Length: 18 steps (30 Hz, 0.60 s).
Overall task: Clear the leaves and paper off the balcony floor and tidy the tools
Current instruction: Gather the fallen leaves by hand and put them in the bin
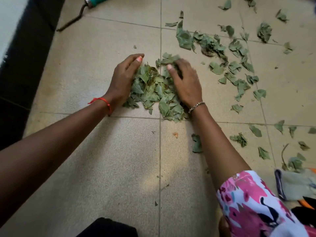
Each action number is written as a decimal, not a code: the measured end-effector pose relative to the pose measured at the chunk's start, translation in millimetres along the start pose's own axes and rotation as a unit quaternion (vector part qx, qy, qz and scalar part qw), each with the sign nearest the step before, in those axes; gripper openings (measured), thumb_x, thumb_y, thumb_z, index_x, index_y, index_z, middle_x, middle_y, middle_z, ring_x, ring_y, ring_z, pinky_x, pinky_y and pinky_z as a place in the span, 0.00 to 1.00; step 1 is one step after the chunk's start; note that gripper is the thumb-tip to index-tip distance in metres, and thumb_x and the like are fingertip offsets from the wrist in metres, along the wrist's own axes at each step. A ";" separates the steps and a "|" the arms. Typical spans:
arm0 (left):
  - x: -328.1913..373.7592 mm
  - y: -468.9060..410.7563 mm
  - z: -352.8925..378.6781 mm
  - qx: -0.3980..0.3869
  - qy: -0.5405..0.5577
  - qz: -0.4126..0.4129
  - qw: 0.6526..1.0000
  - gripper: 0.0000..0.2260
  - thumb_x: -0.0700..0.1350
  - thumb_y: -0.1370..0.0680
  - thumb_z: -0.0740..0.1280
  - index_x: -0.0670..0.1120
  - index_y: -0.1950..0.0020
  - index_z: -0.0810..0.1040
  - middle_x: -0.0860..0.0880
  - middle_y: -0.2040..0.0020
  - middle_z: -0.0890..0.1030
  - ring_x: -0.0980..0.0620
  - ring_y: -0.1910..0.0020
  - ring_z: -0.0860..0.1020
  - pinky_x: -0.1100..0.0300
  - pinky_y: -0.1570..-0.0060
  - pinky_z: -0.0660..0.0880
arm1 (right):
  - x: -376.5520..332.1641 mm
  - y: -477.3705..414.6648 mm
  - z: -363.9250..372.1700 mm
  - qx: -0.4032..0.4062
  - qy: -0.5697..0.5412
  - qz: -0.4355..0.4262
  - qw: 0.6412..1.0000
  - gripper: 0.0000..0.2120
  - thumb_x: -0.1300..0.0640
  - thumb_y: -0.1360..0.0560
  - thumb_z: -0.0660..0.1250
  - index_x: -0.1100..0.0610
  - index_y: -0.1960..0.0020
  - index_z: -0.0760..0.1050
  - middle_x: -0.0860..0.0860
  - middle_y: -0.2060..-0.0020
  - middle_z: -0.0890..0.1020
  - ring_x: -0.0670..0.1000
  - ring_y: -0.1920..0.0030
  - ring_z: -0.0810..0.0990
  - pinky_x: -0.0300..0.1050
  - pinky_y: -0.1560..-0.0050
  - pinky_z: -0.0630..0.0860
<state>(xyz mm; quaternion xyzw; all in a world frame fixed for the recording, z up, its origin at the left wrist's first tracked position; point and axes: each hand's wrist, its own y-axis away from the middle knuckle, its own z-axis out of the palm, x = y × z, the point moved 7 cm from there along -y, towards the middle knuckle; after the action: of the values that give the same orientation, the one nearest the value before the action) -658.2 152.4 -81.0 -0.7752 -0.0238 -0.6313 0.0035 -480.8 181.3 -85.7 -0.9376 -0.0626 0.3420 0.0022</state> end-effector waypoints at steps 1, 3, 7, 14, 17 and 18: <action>-0.8 -0.1 -0.7 0.001 0.003 -0.001 1.000 0.24 0.57 0.23 0.57 0.45 0.34 0.74 0.47 0.38 0.78 0.53 0.37 0.75 0.49 0.34 0.70 | -6.4 1.7 2.9 0.003 -0.054 -0.021 0.998 0.25 0.39 0.23 0.56 0.55 0.36 0.73 0.51 0.37 0.76 0.49 0.38 0.74 0.49 0.34 0.69; -2.6 -0.4 -3.8 0.010 0.008 -0.004 1.000 0.23 0.56 0.23 0.57 0.44 0.34 0.74 0.47 0.38 0.78 0.53 0.37 0.74 0.49 0.34 0.70 | -13.1 3.1 -3.1 0.049 -0.185 -0.045 0.980 0.23 0.41 0.26 0.59 0.58 0.46 0.78 0.49 0.50 0.79 0.43 0.51 0.77 0.33 0.49 0.73; -2.1 -0.1 -4.0 0.011 0.003 -0.005 1.000 0.23 0.55 0.23 0.56 0.43 0.34 0.74 0.47 0.38 0.78 0.53 0.38 0.75 0.51 0.35 0.70 | -16.0 -20.9 -0.9 0.026 -0.195 -0.011 0.980 0.20 0.45 0.24 0.59 0.58 0.40 0.75 0.51 0.41 0.76 0.44 0.44 0.74 0.36 0.42 0.70; -1.1 -0.9 -2.9 0.006 -0.025 0.006 1.000 0.24 0.55 0.23 0.56 0.43 0.33 0.73 0.48 0.37 0.77 0.55 0.37 0.74 0.55 0.34 0.70 | -49.8 -13.3 27.8 -0.176 -0.131 -0.033 0.975 0.19 0.48 0.18 0.53 0.56 0.35 0.74 0.53 0.35 0.75 0.49 0.34 0.72 0.47 0.30 0.64; 0.4 1.2 0.4 -0.025 -0.031 0.008 0.999 0.24 0.56 0.22 0.54 0.43 0.33 0.74 0.47 0.36 0.77 0.54 0.36 0.74 0.55 0.34 0.70 | -45.2 3.5 -0.5 -0.067 -0.197 -0.008 0.978 0.19 0.48 0.20 0.54 0.56 0.40 0.78 0.55 0.43 0.81 0.49 0.41 0.79 0.47 0.37 0.73; 1.7 2.7 2.0 -0.036 -0.043 0.012 0.998 0.24 0.56 0.22 0.53 0.43 0.33 0.74 0.47 0.36 0.77 0.55 0.36 0.74 0.57 0.33 0.69 | -39.7 12.3 -13.3 -0.011 -0.208 0.013 0.978 0.18 0.49 0.20 0.54 0.56 0.40 0.78 0.56 0.45 0.82 0.50 0.43 0.80 0.48 0.40 0.75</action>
<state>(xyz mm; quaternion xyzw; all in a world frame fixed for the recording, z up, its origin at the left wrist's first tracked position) -655.8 149.8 -79.7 -0.8016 0.0082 -0.5975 -0.0177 -501.0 164.9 -50.6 -0.8467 -0.0536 0.5287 -0.0259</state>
